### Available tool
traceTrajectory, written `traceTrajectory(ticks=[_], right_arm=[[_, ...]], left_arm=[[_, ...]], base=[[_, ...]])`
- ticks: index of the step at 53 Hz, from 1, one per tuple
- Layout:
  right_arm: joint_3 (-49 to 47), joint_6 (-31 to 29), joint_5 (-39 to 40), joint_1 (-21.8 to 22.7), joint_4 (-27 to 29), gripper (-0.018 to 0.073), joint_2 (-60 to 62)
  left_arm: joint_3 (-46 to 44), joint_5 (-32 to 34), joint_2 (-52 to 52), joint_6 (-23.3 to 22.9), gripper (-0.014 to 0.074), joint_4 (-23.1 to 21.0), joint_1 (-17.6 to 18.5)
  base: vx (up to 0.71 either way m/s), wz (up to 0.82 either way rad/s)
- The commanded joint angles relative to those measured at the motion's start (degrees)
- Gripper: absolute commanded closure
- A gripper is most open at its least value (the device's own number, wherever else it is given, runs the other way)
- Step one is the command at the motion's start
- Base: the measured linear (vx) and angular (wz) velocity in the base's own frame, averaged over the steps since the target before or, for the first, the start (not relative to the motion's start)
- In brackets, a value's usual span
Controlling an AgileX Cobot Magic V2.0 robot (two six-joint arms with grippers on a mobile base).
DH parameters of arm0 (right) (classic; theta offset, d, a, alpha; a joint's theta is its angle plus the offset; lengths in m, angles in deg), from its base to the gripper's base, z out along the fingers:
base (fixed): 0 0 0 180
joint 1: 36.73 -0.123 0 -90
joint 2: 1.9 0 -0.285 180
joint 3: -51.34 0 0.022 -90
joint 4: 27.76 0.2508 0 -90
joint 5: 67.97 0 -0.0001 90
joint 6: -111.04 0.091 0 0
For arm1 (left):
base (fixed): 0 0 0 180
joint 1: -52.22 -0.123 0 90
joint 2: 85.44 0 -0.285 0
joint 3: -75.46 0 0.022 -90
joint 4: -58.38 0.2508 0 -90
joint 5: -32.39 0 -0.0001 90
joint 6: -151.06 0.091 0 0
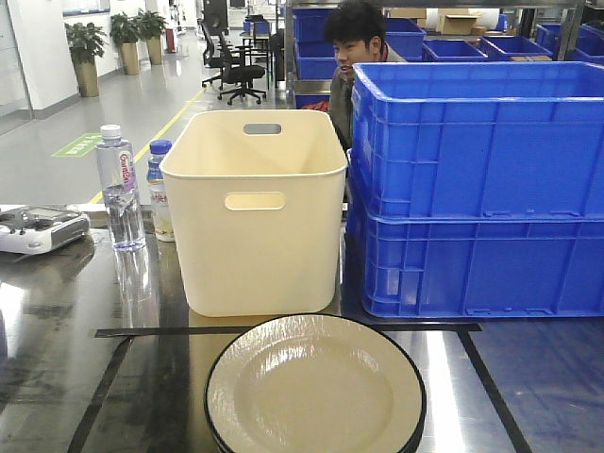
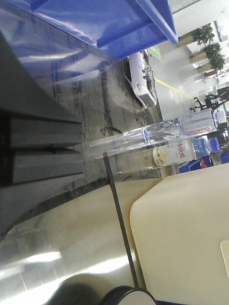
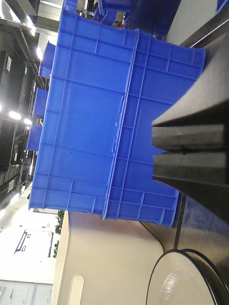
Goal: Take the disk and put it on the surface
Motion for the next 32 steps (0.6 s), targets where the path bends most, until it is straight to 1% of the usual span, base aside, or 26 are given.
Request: traceTrajectory(ticks=[1, 7, 12, 13, 16, 22, 25, 27, 28, 32], right_arm=[[-1.6, 0.1, 4.7, 0.2, -0.1, 0.0568, -0.6], [-1.6, 0.1, 4.8, 0.2, -0.1, 0.0568, -0.6], [-1.6, 0.1, 4.8, 0.2, -0.1, 0.0568, -0.6], [-1.6, 0.1, 4.8, 0.2, -0.1, 0.0568, -0.6], [-1.6, 0.1, 4.8, 0.2, -0.1, 0.0568, -0.6], [-1.6, 0.1, 4.8, 0.2, -0.1, 0.0568, -0.6], [-1.6, 0.1, 4.8, 0.2, -0.1, 0.0568, -0.6], [-1.6, 0.1, 4.7, 0.2, -0.1, 0.0568, -0.6], [-1.6, 0.1, 4.9, 0.2, -0.1, 0.0568, -0.6], [-1.6, 0.1, 5.0, 0.2, -0.1, 0.0568, -0.8]], left_arm=[[-1.2, 4.6, -0.1, 0.0, 0.0599, -0.6, 0.2], [2.5, 6.2, -3.5, 0.0, 0.0599, -1.1, 0.2], [8.9, 7.4, -8.4, 0.0, 0.0599, -4.7, 0.2], [11.3, 8.0, -10.8, 0.0, 0.0599, -5.4, 0.2], [16.1, 9.0, -14.2, 0.0, 0.0599, -6.2, 0.2], [25.1, 12.6, -20.5, 0.0, 0.0599, -6.5, 0.2], [28.9, 17.9, -21.5, -0.2, 0.0599, -6.6, 0.2], [28.1, 15.3, -20.9, 0.1, 0.0599, -5.8, 0.1], [28.0, 15.2, -20.9, 0.1, 0.0599, -5.5, 0.0], [28.1, 17.0, -21.1, 0.2, 0.0599, -4.6, 0.0]], base=[[0.0, 0.0], [0.0, 0.0], [0.0, 0.0], [0.0, 0.0], [0.0, 0.0], [0.0, 0.0], [0.0, 0.0], [0.0, 0.0], [0.0, 0.0], [0.0, 0.0]])
